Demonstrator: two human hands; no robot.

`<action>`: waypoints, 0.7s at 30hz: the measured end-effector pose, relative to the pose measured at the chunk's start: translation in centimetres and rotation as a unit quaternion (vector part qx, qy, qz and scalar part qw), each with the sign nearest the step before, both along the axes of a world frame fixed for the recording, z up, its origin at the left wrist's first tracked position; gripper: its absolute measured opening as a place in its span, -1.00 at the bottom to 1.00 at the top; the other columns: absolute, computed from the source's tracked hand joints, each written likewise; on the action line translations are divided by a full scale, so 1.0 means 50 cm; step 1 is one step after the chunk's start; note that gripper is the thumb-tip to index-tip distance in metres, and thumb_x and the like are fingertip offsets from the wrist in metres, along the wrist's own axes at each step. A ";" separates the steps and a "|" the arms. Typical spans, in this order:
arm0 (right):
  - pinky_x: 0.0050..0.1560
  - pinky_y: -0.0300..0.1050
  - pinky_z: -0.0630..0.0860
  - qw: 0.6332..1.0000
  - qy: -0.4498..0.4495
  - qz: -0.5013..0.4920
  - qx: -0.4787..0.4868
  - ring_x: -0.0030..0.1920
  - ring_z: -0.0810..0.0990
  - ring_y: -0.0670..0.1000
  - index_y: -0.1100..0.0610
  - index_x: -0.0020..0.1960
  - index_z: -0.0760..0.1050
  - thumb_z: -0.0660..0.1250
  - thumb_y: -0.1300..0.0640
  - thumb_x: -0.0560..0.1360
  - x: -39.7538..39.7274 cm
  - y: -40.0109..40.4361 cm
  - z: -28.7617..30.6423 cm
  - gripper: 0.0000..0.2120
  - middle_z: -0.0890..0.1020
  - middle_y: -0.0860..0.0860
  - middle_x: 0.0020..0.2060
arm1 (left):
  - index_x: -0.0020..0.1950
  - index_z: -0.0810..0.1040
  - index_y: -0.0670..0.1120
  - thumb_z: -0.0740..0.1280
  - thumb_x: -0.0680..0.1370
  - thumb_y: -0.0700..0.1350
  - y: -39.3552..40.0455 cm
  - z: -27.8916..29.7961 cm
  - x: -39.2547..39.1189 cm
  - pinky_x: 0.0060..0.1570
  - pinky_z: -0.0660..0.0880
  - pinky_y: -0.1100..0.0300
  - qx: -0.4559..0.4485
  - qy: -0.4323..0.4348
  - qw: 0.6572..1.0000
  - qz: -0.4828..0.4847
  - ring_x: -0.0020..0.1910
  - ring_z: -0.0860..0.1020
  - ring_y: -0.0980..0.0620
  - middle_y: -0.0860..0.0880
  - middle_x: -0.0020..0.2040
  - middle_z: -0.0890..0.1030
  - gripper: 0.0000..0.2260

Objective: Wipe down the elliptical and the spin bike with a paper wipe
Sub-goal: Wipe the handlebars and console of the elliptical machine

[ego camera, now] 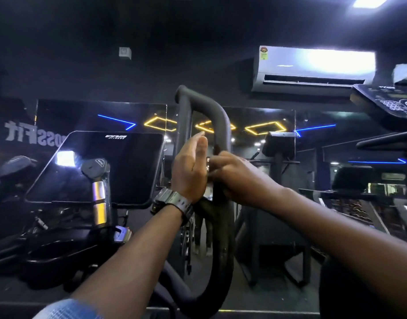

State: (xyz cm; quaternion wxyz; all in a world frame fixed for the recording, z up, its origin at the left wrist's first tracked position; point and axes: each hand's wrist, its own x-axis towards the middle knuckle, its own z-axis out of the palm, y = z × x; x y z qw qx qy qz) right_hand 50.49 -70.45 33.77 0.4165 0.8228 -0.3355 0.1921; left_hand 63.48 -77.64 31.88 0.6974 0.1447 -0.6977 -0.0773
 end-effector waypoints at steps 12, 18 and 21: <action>-0.08 -0.23 0.53 0.997 -0.074 0.002 -0.028 -0.13 0.52 -0.06 0.04 0.13 0.65 0.29 0.16 0.52 -0.054 0.015 -0.031 -0.76 0.56 0.00 -0.10 | 0.41 0.45 -0.08 -0.05 0.56 0.27 0.000 -0.005 0.000 0.18 0.41 0.30 0.005 0.008 1.000 -0.018 0.25 0.49 0.15 0.01 0.31 0.54 -0.38; -0.19 -0.11 0.59 0.980 -0.166 0.008 -0.111 -0.19 0.61 0.06 0.14 -0.04 0.69 0.36 0.19 0.45 -0.046 -0.033 0.067 -0.84 0.62 0.08 -0.15 | 0.34 0.49 -0.13 -0.03 0.62 0.15 -0.007 -0.003 -0.008 0.02 0.42 0.44 -0.001 0.020 1.000 -0.015 0.07 0.57 0.18 -0.04 0.17 0.60 -0.48; -0.20 0.00 0.59 0.965 -0.236 -0.005 -0.112 -0.19 0.61 0.05 0.12 -0.01 0.68 0.37 0.24 0.43 -0.031 -0.050 0.095 -0.82 0.64 0.04 -0.15 | 0.35 0.48 -0.16 -0.02 0.63 0.08 -0.006 -0.007 -0.008 0.08 0.38 0.50 -0.004 0.018 1.000 -0.012 0.15 0.54 0.21 -0.05 0.23 0.59 -0.51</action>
